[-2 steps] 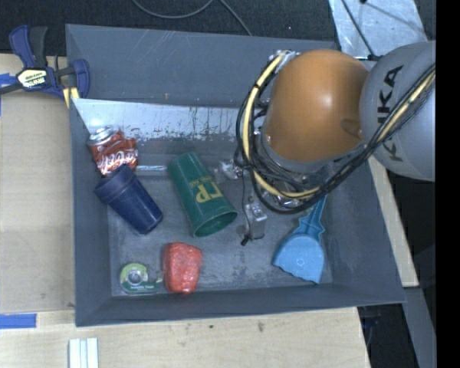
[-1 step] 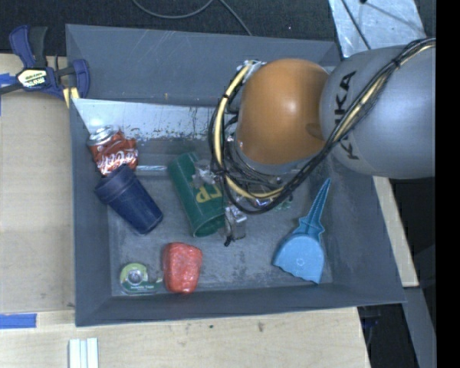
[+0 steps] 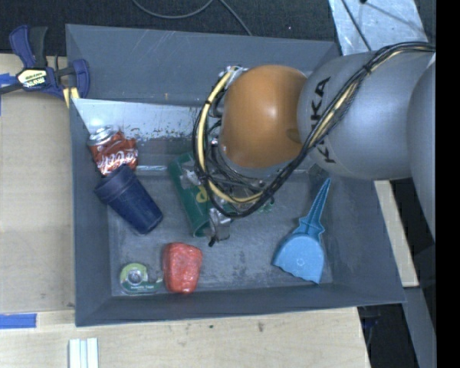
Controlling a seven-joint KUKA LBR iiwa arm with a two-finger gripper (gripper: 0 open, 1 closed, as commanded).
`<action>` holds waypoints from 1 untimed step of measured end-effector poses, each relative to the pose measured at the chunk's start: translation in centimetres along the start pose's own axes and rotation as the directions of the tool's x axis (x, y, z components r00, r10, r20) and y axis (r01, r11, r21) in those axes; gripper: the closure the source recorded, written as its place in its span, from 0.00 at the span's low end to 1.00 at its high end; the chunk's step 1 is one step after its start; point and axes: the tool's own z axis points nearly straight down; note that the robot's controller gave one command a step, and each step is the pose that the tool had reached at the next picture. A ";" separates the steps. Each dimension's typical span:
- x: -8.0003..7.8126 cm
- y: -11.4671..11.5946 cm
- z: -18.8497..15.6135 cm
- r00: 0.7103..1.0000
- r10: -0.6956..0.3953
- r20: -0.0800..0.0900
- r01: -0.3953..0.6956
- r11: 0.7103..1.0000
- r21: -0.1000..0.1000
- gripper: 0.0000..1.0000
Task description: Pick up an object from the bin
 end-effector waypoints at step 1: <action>0.3 -1.0 0.2 0.995 -0.103 0.002 0.103 0.995 0.002 0.00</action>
Offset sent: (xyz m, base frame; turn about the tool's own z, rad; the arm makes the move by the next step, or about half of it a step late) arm 0.0042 -0.0432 -0.0276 -0.1309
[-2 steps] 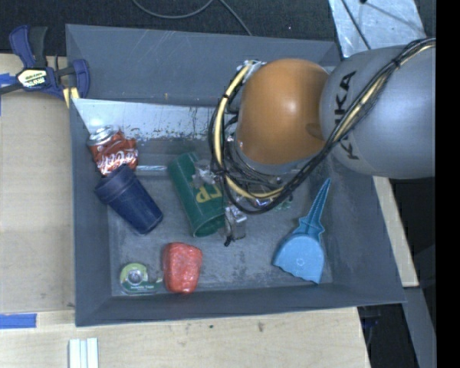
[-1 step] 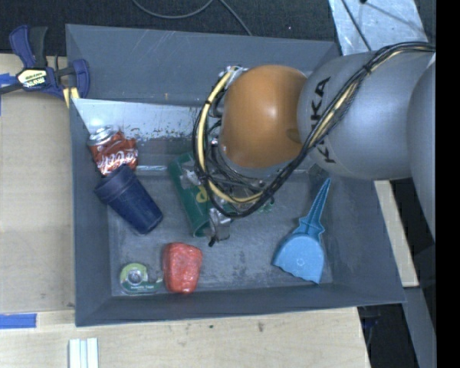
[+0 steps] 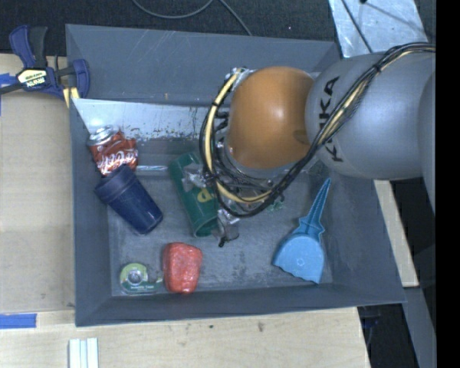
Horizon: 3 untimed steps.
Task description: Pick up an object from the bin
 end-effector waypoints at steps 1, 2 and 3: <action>0.4 -1.2 0.8 0.976 -0.216 -0.001 0.216 0.976 -0.001 0.00; -0.2 -4.0 1.9 0.973 -0.231 0.004 0.231 0.973 0.001 0.00; -0.8 -5.6 2.3 0.913 -0.408 0.003 0.408 0.913 0.001 0.00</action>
Offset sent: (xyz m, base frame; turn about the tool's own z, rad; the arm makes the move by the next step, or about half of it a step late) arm 0.0286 -0.0487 -0.0260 -0.2655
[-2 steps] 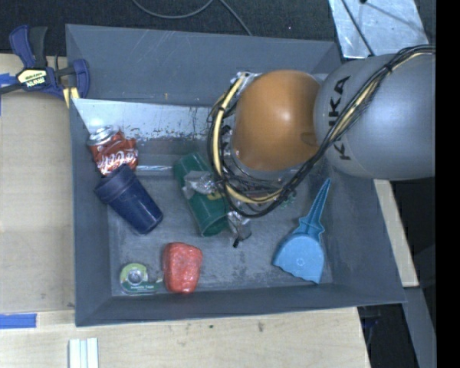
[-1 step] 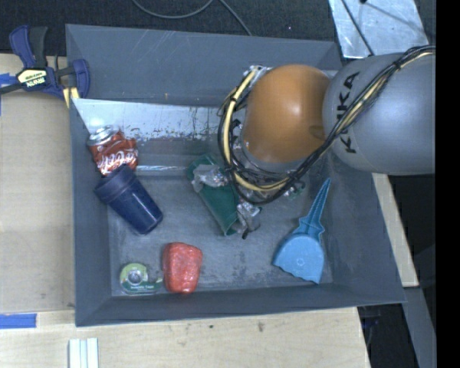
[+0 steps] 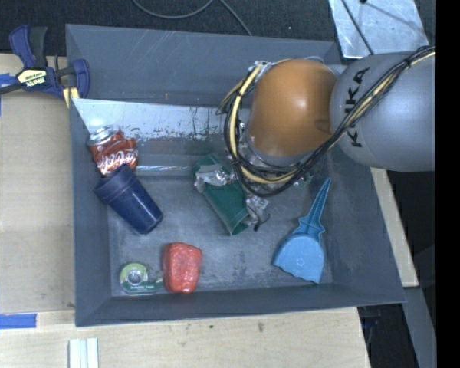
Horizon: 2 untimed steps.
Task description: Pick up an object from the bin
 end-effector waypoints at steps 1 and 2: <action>2.6 -1.7 -0.9 1.000 -0.021 0.001 0.021 1.000 -0.001 0.00; 6.3 -2.0 -4.3 0.997 -0.078 0.001 0.078 0.997 -0.002 0.00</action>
Offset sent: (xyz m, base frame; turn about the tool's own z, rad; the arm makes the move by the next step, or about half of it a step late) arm -0.0368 -0.0748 0.0604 -0.1046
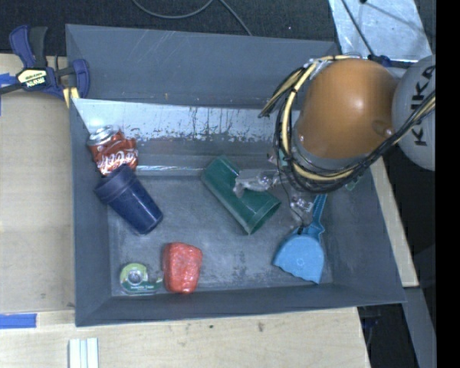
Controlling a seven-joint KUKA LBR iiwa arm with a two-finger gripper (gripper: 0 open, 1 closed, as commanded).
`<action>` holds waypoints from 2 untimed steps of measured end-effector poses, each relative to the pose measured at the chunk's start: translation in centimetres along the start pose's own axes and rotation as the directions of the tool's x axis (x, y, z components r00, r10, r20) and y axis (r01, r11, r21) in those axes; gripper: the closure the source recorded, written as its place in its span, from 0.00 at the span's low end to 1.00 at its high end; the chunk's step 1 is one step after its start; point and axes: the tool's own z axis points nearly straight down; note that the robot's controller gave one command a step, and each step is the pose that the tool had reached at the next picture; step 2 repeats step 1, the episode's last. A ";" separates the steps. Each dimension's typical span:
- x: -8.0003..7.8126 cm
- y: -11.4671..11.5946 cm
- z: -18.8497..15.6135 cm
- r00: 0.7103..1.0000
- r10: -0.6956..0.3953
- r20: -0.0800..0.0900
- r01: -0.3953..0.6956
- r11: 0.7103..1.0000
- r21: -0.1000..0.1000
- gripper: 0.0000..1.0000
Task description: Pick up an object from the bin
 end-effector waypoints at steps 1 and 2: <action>2.5 1.9 -2.5 0.997 -0.081 0.002 0.081 0.997 0.005 0.00; 2.5 1.9 -2.5 0.997 -0.081 0.002 0.081 0.997 0.005 0.00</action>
Offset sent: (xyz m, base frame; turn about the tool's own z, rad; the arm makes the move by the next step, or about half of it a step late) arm -0.0453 -0.0420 0.0674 -0.1637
